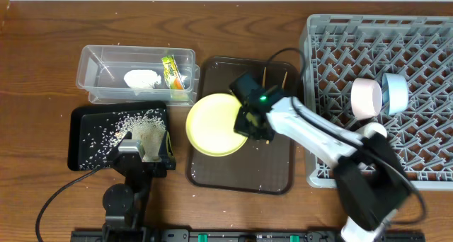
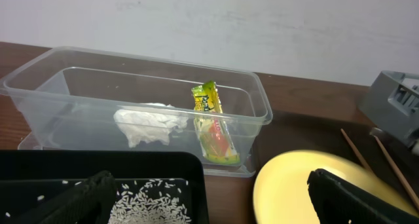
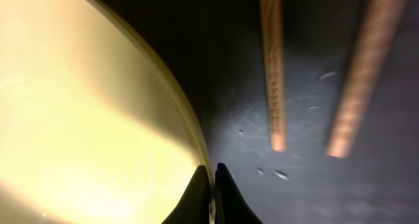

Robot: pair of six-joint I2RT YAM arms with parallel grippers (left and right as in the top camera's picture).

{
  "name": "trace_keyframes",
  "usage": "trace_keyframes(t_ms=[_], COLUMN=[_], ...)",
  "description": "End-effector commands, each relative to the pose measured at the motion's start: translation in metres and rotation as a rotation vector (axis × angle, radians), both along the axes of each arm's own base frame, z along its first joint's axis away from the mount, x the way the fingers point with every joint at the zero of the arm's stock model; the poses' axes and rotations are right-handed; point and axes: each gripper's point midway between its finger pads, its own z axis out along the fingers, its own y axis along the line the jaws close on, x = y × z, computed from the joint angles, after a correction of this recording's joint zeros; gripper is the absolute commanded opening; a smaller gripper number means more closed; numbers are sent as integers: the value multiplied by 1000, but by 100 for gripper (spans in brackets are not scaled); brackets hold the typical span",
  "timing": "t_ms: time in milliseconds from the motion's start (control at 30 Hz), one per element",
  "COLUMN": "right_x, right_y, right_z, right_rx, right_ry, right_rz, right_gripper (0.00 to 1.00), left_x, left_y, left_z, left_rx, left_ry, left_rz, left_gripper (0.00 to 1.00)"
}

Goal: Sort waste into correct bins and load items into the dishwasher rack
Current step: 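Lift the yellow plate and stand it upright in the rack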

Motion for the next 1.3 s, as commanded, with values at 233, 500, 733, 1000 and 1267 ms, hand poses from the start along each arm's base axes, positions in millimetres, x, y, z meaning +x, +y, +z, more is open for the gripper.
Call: trace_keyframes(t_ms=[233,500,733,1000,1267], right_x=[60,35,75,128,164], right_y=[-152,-290,-351,-379,-379], right_z=[202,300,282,231,166], right_rx=[-657,-1240,-1162,-1233,-1341], right_ry=[-745,-820,-771,-686,-535], right_rz=[52,-414,-527,-489,-306], right_gripper=[1,1,1,1,21], left_x=[0,0,0,0,0], left_y=[0,0,0,0,0], left_z=[-14,-14,-14,-14,-14], left_rx=[13,13,13,13,13], left_ry=[31,30,31,30,31], left_rz=[-3,-3,-3,-3,-3], left_gripper=[96,96,96,96,96])
